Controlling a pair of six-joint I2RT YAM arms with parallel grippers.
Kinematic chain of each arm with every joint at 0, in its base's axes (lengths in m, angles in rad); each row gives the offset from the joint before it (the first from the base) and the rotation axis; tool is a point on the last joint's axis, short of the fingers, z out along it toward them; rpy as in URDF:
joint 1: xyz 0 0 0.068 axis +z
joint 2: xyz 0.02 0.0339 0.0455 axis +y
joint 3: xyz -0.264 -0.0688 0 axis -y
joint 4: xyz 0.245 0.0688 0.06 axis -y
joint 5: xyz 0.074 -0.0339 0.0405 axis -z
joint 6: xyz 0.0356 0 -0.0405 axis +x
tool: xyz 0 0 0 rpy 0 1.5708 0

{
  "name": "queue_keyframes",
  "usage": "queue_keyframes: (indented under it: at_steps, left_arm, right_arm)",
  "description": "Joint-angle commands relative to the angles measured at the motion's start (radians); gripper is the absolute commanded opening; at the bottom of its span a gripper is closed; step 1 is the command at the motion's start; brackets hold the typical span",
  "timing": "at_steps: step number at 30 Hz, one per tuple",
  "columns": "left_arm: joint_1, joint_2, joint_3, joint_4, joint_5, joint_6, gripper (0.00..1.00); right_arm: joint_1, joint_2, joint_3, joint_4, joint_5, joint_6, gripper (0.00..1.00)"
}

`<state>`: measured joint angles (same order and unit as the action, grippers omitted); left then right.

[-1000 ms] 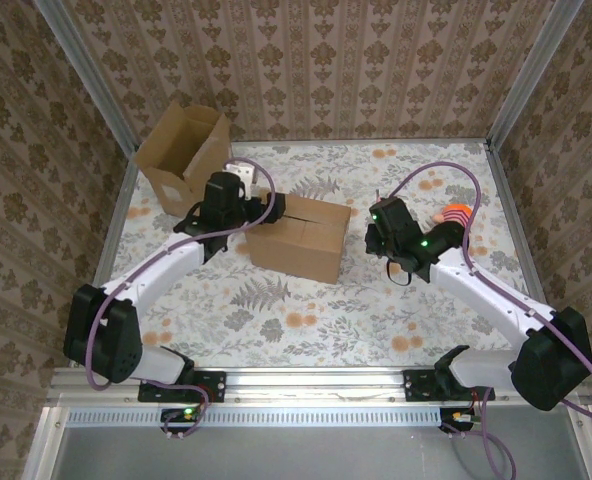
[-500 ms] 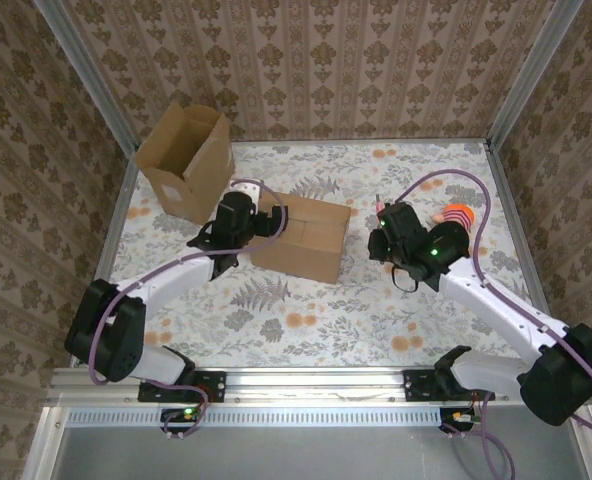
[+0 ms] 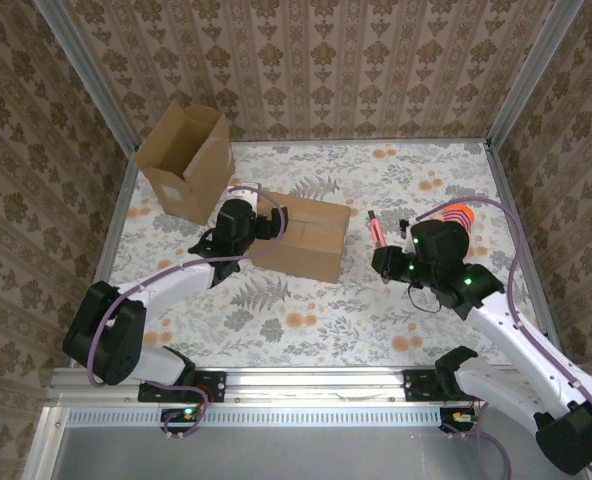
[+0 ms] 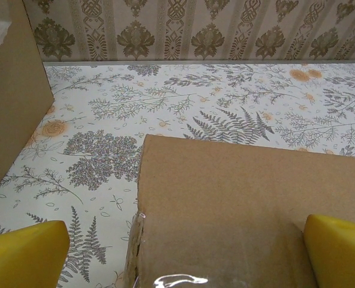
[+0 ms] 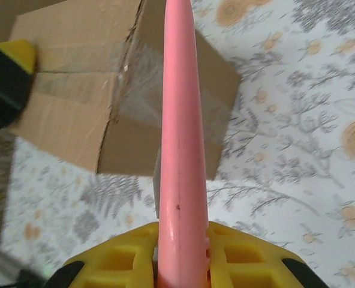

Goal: Unpack the express box

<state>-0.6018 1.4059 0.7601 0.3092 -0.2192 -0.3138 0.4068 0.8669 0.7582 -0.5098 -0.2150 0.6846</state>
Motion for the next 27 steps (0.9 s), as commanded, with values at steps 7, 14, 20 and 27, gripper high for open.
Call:
queue_keyframes:
  at_steps: [7,14,20,27]
  left_arm:
    - [-0.007,0.047,-0.057,-0.117,-0.02,-0.015,1.0]
    - [-0.007,0.051,-0.061,-0.112,-0.019,-0.017,1.0]
    - [-0.007,0.06,-0.061,-0.107,-0.016,-0.022,1.0]
    - [-0.007,0.067,-0.066,-0.102,-0.012,-0.028,1.0]
  right_arm:
    - [-0.111,0.037,0.043,-0.085,-0.389,-0.039,0.0]
    - [-0.112,0.076,0.058,-0.033,-0.399,-0.001,0.0]
    - [-0.111,0.07,0.054,-0.002,-0.371,0.014,0.0]
    - [-0.111,0.078,0.059,0.016,-0.354,0.02,0.0]
